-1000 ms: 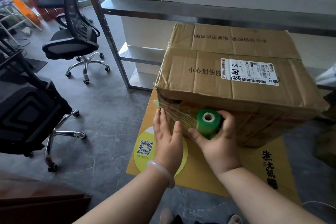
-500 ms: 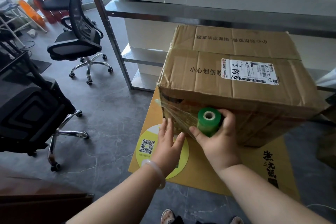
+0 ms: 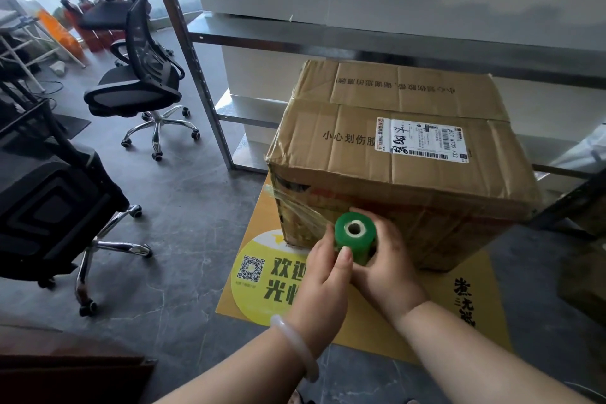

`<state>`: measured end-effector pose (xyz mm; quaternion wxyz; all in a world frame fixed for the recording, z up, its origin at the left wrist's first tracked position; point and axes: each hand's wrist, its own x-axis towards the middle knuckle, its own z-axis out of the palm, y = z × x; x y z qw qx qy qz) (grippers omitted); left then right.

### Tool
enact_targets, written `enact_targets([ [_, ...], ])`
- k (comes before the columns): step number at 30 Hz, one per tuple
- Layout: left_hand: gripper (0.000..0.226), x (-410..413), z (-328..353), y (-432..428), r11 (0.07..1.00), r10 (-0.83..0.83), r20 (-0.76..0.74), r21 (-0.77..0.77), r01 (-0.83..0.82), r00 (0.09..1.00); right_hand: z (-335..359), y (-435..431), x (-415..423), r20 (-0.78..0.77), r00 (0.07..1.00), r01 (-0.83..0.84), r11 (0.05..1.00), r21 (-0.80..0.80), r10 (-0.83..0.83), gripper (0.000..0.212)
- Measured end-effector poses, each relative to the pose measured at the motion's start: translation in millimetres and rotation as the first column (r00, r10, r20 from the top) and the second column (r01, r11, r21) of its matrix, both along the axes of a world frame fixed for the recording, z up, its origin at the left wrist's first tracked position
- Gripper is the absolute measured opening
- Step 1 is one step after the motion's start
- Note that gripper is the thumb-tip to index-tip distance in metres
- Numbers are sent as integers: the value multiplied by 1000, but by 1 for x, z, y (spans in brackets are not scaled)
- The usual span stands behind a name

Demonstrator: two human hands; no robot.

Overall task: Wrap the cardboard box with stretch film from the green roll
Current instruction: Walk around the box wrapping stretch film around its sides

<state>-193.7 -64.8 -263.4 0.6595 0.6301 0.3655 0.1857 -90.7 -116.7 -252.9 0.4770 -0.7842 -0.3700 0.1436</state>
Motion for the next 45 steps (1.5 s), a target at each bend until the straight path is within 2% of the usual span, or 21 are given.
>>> enact_targets([
  [2,87,8,7,-3,999,-4,-13,40,5,1000,6,-5,5,47,997,-54,997,-51,56,68],
  [6,67,23,13,-10,998,51,2,44,-51,999,19,-17,20,89,976,-184,973,-140,197,76],
  [9,66,35,19,-18,995,94,0,18,-94,996,25,-25,36,123,959,-231,957,-175,254,71],
  [11,69,41,24,-24,991,133,-10,11,-133,991,30,-28,44,82,957,-259,946,-194,278,64],
  [13,74,45,29,-32,978,204,-7,-51,-204,979,34,-29,49,25,951,-296,933,-207,307,56],
  [15,88,49,31,-41,948,300,-17,-104,-300,954,36,-31,52,-14,945,-323,923,-211,328,54],
  [17,106,53,33,-50,878,433,-35,-210,-431,901,39,-34,54,-54,935,-355,913,-202,351,56],
  [19,102,59,39,-61,795,527,-10,-348,-497,850,43,-39,57,-77,922,-387,904,-182,379,61],
  [22,89,71,45,-79,696,572,9,-534,-480,820,44,-44,64,-86,922,-388,907,-163,379,62],
  [26,114,90,54,-101,685,582,-1,-539,-491,813,47,-53,78,-75,921,-389,904,-179,382,47],
  [28,118,96,56,-105,683,581,-21,-531,-501,814,52,-58,85,-120,913,-407,891,-201,390,41],
  [32,117,101,54,-103,654,571,-23,-591,-472,821,59,-75,97,-229,883,-450,878,-166,409,54],
  [34,115,103,55,-103,632,553,7,-655,-414,833,60,-81,102,-215,876,-465,875,-133,432,61],
  [37,116,104,51,-101,600,544,44,-718,-352,838,57,-86,107,-120,890,-456,873,-174,441,65],
  [39,118,106,44,-101,614,539,40,-702,-361,841,57,-92,109,-87,906,-423,885,-193,414,61],
  [42,117,108,44,-109,635,510,63,-701,-325,858,58,-102,115,-160,903,-427,879,-211,399,65],
  [45,99,113,44,-126,666,489,72,-675,-319,869,59,-116,127,-175,856,-516,829,-216,487,71],
])
